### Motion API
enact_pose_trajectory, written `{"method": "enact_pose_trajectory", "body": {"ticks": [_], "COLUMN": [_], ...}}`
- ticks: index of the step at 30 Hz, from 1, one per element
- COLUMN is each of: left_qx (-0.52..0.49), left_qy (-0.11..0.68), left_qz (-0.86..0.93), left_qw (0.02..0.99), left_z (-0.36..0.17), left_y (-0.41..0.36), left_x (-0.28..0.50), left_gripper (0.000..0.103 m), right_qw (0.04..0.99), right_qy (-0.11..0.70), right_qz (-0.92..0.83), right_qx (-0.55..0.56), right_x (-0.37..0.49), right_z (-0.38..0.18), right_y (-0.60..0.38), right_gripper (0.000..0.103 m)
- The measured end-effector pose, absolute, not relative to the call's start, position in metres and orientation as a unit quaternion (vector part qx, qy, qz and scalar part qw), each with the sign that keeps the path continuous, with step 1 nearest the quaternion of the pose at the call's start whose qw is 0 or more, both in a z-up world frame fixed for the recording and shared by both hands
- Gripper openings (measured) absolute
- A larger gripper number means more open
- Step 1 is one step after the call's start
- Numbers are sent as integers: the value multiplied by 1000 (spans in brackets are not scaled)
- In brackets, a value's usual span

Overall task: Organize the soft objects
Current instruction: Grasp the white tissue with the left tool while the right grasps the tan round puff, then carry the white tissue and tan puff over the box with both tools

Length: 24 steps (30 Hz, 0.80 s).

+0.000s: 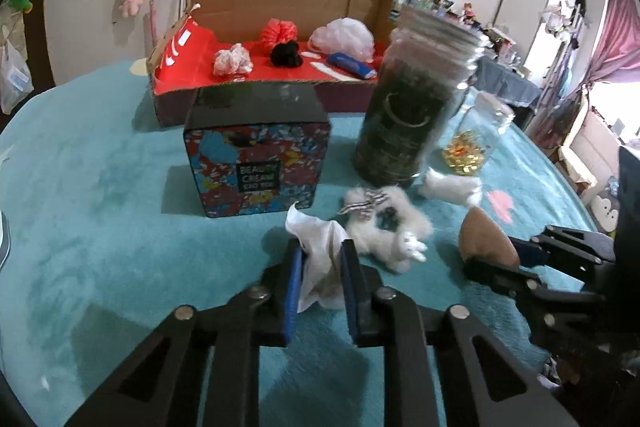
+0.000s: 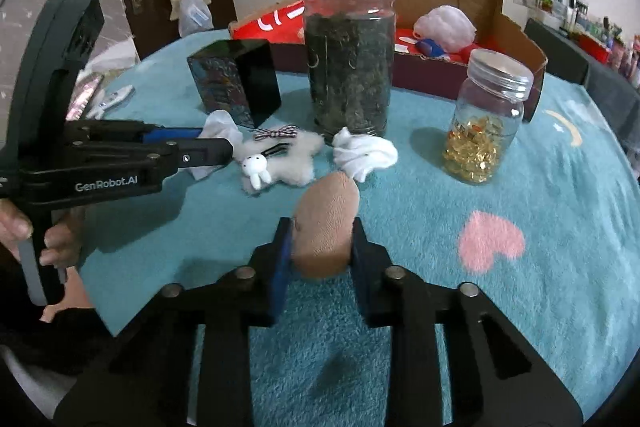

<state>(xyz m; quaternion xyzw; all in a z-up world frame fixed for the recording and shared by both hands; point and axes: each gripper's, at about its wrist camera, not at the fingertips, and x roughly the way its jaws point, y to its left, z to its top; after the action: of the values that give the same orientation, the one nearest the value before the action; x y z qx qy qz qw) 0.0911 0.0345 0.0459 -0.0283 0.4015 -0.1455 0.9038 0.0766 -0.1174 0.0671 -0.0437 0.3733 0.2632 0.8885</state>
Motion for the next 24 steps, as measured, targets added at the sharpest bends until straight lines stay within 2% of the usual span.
{"method": "enact_pose_trajectory", "body": {"ticks": [10, 24], "left_qx": [-17, -13], "left_qy": [371, 386], "left_qz": [-205, -233], "left_qw": [906, 893], "left_z": [77, 72], "left_y": [11, -7], "left_x": [86, 101], "left_gripper": [18, 18], "right_qw": [895, 893], "right_qy": [354, 358], "right_qz": [271, 274], "right_qx": [-21, -12], "right_x": [82, 102], "right_z": [91, 93], "right_y": [-131, -133], "right_gripper": [21, 21]}}
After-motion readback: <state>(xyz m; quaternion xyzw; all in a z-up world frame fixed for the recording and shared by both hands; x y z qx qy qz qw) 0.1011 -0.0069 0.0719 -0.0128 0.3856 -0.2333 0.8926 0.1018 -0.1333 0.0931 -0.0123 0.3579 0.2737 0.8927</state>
